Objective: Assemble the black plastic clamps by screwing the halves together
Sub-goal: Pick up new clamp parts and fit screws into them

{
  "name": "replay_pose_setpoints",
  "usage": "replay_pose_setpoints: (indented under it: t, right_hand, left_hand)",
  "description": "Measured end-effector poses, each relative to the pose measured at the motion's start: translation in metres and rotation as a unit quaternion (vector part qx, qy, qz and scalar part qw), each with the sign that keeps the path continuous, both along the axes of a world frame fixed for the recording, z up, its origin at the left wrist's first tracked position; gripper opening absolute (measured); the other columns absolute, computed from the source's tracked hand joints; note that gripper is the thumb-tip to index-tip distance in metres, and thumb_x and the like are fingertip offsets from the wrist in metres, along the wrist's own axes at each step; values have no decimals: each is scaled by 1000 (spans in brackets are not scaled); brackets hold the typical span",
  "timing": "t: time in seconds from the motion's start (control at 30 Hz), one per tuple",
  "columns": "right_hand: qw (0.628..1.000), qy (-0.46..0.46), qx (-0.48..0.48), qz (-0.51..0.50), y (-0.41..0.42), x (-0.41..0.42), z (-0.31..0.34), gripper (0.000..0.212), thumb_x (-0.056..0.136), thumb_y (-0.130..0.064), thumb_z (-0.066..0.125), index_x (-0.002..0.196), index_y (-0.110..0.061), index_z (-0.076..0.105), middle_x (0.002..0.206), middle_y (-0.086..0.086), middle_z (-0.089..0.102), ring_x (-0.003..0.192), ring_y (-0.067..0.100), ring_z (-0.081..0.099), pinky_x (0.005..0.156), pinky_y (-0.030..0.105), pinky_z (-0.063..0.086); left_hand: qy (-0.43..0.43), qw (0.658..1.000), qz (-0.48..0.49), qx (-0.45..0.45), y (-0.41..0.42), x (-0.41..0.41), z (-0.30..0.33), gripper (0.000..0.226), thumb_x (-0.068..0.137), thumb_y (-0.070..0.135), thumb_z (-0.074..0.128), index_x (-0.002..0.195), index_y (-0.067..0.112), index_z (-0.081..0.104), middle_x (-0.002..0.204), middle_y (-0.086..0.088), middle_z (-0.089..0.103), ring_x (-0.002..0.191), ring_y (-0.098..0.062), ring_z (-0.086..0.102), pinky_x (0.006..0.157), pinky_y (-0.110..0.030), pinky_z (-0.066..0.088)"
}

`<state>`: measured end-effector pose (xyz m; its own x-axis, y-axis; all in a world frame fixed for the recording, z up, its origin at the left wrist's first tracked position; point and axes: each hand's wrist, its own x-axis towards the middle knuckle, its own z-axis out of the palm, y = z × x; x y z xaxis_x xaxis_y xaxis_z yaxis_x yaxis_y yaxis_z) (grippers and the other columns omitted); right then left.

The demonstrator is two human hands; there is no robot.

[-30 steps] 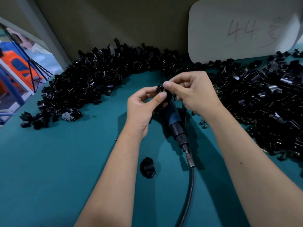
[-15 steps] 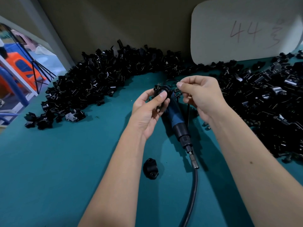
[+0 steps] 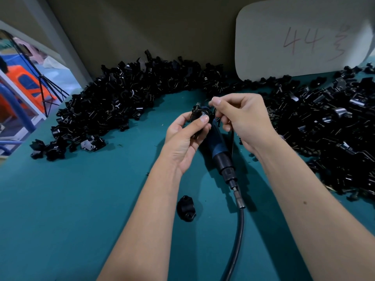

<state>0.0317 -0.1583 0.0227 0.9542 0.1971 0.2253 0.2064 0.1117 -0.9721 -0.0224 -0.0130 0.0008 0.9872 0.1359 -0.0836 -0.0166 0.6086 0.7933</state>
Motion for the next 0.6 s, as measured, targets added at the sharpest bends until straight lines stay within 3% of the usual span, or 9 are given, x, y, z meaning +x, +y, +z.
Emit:
replay_pose_setpoints:
  t: [0.17,0.3,0.4,0.5,0.6]
  right_hand:
    - [999,0,-28,30,-4,-2,0,12,94,-16,77,91,-5,80,63,2,61,52,12,47,43,22,38]
    - [994,55,57,69,-1,-4,1,8,92,-10,76,96,-14,82,70,-2,61,55,8,46,45,19,36]
    - [989,89,82,83,1,-6,5,9,88,-12,79,80,-17,81,66,-2,58,53,6,45,43,18,36]
    - [992,86,66,62,4,-7,6,27,79,-16,85,61,-20,66,67,1,57,48,7,40,41,19,34]
    - [987,91,91,96,2,-7,5,26,81,-26,82,68,-17,61,65,-2,52,49,6,38,43,19,35]
  left_hand:
    - [1,1000,-1,-28,-2,-1,1,32,87,1,74,115,3,59,87,-5,74,71,-9,69,68,-15,57]
    - [-5,998,-13,-63,-3,-3,2,41,76,7,78,112,4,60,94,-7,69,73,-9,68,67,-14,56]
    - [6,994,-32,-104,-5,-5,1,35,77,6,77,108,5,62,97,-10,67,73,-10,67,65,-14,56]
    - [9,994,-43,-97,-7,-5,0,37,78,6,76,112,4,61,97,-9,66,73,-10,66,66,-13,57]
    - [18,994,-39,-102,-7,-4,0,25,78,5,76,101,3,66,91,-8,69,70,-9,67,64,-13,57]
